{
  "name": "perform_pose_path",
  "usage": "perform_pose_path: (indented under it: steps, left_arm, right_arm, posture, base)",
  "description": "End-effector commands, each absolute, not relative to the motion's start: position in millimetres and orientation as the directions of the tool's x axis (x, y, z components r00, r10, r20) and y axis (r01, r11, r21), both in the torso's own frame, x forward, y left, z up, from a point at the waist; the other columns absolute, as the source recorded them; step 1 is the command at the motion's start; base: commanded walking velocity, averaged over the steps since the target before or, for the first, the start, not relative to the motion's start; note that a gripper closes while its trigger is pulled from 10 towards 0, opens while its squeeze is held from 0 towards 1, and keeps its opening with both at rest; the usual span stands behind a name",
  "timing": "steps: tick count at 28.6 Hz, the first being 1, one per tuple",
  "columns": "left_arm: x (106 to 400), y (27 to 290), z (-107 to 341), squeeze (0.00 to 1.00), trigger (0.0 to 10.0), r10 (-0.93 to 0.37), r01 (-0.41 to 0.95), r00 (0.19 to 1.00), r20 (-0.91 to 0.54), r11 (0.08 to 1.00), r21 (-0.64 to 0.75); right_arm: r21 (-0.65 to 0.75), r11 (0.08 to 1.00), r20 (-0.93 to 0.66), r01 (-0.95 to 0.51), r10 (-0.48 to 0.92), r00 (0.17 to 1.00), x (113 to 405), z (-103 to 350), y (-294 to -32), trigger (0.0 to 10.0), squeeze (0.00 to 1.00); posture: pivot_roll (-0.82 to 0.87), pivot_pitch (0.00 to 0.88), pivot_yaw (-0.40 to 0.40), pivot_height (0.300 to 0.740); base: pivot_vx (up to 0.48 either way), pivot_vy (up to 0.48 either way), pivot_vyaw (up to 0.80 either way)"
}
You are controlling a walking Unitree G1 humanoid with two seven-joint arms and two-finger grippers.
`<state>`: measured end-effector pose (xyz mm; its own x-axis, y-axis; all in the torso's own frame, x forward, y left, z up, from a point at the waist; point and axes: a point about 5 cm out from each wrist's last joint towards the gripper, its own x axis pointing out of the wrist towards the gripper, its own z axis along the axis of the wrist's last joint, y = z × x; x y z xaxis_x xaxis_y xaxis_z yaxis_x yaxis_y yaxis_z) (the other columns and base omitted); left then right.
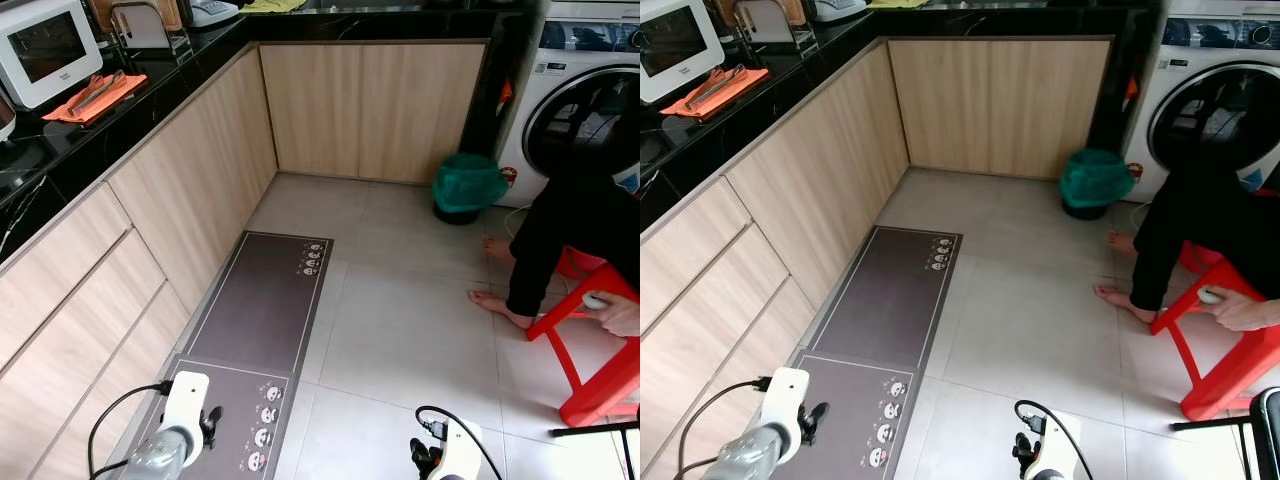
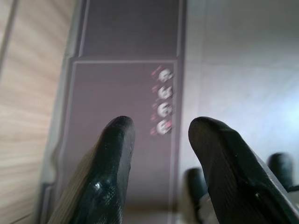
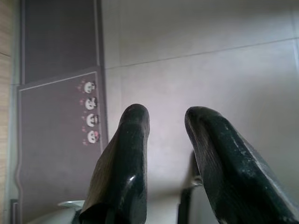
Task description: Kitchen organization
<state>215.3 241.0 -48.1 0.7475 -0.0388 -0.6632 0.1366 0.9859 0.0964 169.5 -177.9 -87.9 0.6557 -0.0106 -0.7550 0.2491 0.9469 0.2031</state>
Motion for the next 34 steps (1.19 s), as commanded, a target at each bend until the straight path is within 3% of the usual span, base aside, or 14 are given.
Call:
perform_pose_path:
  steps: [1,9,12,19,34]
  left_arm:
    - [205.5,257.0,-48.5,0.00,10.0,-0.011,0.126,0.736,-0.677,0.985,0.121]
    - [205.3,257.0,-48.5,0.00,10.0,-0.011,0.126,0.737,-0.676,0.985,0.121]
    - [213.4,258.1,-38.9,0.00,10.0,-0.034,0.150,0.784,-0.619,0.979,0.136]
    - [227.7,234.9,-31.8,0.00,10.0,-0.097,0.159,0.831,-0.548,0.985,0.067]
    - [239.5,200.3,-39.0,0.00,10.0,-0.146,0.205,0.784,-0.603,0.978,0.031]
  right_arm:
    - [0.188,0.946,-0.761,0.265,-0.030,0.648,164.2,-89.6,-183.0,10.0,0.00]
    - [0.188,0.946,-0.761,0.265,-0.030,0.648,164.1,-89.6,-183.0,10.0,0.00]
    - [0.175,0.959,-0.764,0.223,-0.011,0.646,160.4,-90.9,-181.9,10.0,0.00]
    - [0.181,0.964,-0.768,0.195,0.015,0.640,155.0,-93.5,-173.5,10.0,0.00]
    - [0.169,0.962,-0.801,0.213,0.008,0.599,141.4,-99.5,-171.0,10.0,0.00]
  posture:
    - [0.18,0.000,0.088,0.740]
    - [0.18,0.000,0.088,0.740]
    - [0.16,0.000,0.103,0.740]
    - [0.16,0.000,0.105,0.740]
    - [0.05,0.000,0.089,0.740]
  base:
    - [0.000,0.000,0.00]
    - [0.000,0.000,0.00]
    - [0.000,0.000,0.00]
    - [0.000,0.000,0.00]
    - [0.000,0.000,0.00]
